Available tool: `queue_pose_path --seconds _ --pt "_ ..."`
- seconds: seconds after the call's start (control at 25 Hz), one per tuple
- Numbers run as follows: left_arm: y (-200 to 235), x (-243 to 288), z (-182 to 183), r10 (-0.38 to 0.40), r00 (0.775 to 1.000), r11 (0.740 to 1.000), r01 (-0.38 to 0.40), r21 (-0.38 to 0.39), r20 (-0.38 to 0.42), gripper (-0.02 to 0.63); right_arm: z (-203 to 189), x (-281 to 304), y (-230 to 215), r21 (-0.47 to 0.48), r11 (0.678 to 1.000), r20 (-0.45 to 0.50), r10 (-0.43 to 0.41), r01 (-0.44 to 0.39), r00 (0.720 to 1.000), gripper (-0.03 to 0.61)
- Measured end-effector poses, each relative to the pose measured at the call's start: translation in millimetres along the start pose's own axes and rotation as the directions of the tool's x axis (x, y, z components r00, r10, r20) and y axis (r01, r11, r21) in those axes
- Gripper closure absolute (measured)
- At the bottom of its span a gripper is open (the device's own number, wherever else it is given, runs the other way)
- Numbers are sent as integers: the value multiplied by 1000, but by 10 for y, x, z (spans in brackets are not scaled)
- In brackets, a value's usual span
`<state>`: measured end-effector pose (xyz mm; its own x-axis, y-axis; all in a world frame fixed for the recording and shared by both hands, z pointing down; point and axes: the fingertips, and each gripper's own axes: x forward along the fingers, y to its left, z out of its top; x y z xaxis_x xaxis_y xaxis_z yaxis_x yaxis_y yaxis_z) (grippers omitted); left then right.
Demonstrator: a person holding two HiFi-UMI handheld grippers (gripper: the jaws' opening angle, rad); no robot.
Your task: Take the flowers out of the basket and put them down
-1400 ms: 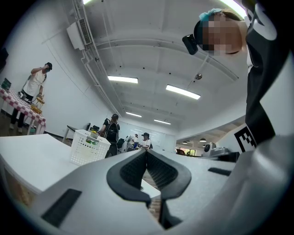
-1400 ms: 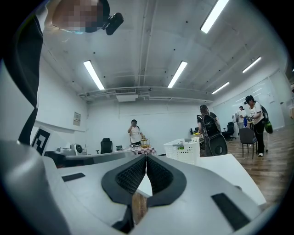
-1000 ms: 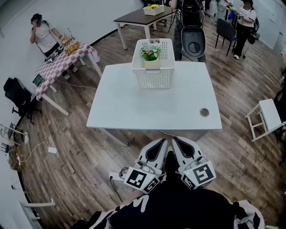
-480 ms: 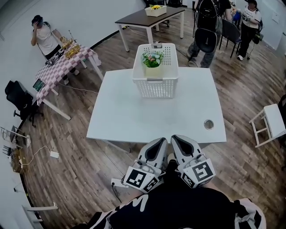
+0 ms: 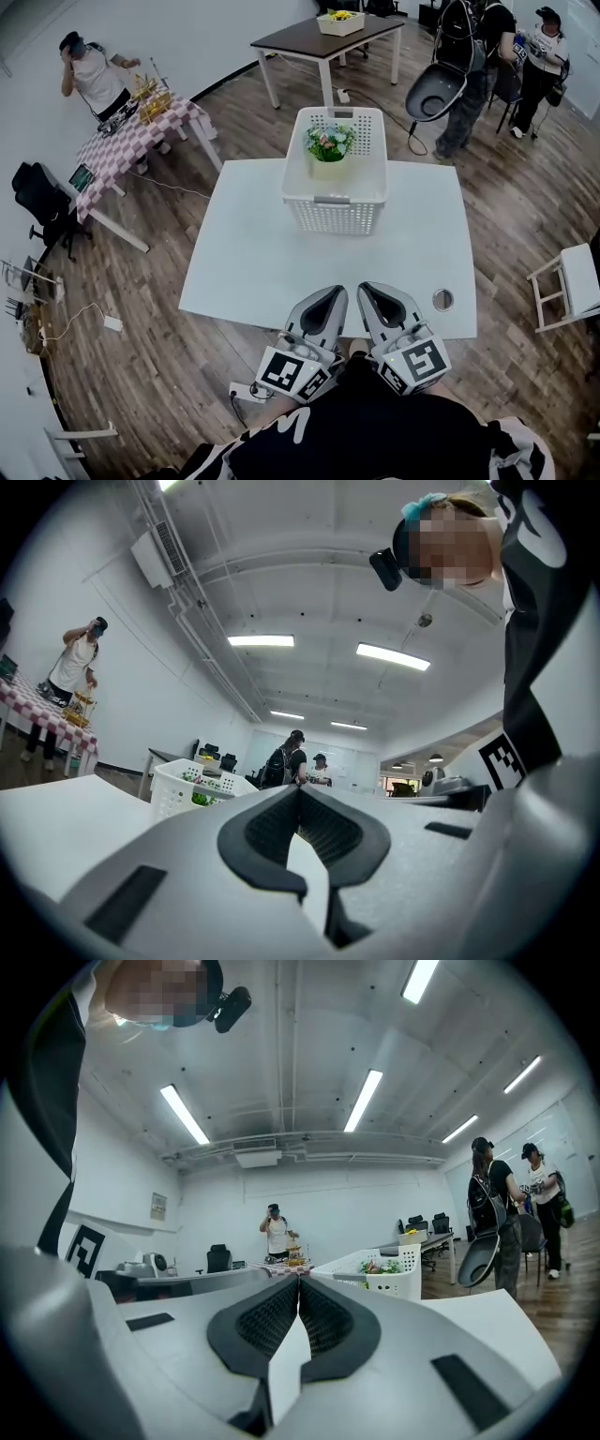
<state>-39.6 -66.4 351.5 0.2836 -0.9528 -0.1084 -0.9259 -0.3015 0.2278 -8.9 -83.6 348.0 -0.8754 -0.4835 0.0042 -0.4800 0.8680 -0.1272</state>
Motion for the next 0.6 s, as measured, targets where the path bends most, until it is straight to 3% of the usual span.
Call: queue_pose_path --seconds 0.6 --pt "403 772 20 17 1000 1000 -17 5 5 609 67 577 -650 1 1000 -13 26 -26 1000 560"
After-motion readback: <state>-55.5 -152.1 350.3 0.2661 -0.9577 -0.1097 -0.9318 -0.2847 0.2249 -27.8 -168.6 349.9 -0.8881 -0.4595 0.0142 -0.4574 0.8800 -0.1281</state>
